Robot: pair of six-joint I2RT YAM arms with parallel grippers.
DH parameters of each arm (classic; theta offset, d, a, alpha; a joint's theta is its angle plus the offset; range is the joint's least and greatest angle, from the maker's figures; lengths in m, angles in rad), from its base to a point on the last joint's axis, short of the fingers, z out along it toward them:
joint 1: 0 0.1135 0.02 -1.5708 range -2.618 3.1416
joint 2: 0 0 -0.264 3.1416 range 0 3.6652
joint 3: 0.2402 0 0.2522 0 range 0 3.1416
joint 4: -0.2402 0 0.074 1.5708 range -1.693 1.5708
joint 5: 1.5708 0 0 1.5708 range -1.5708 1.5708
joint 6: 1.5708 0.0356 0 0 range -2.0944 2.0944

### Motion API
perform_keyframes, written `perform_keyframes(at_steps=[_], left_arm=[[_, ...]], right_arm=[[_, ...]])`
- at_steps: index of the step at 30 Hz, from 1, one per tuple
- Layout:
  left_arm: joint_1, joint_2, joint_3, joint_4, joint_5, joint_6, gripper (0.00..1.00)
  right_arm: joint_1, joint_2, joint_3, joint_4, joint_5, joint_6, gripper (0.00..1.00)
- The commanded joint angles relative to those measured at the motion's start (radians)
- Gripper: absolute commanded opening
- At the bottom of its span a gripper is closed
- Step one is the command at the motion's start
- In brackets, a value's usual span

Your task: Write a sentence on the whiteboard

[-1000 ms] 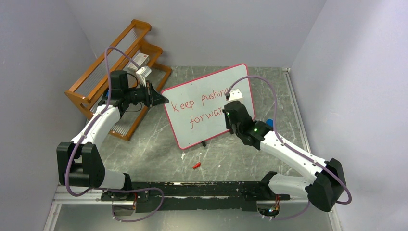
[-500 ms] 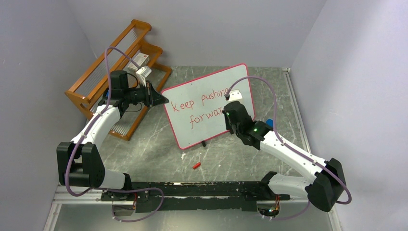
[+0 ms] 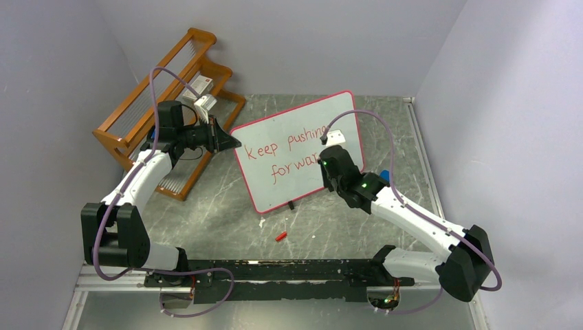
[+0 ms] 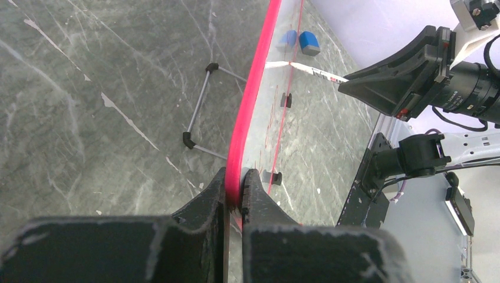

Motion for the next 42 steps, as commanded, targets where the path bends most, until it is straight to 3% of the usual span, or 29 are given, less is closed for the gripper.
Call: perform_keyframes(at_steps=[1,28,42], left_arm=[[-0.02,0.046,-0.019,-0.062,-0.161,0.128,0.05],[-0.02,0.046,-0.02,-0.065,-0.161,0.129,0.05],[-0.02,0.047,-0.018,-0.065,-0.161,0.129,0.05]], right_arm=[[-0.007,0.024,0.003,-0.025,0.019,0.0,0.0],[-0.012,-0.051,0.017,0.073,0.069,-0.007,0.0],[-0.017,0.012,0.06,0.121,0.073,-0.037,0.0]])
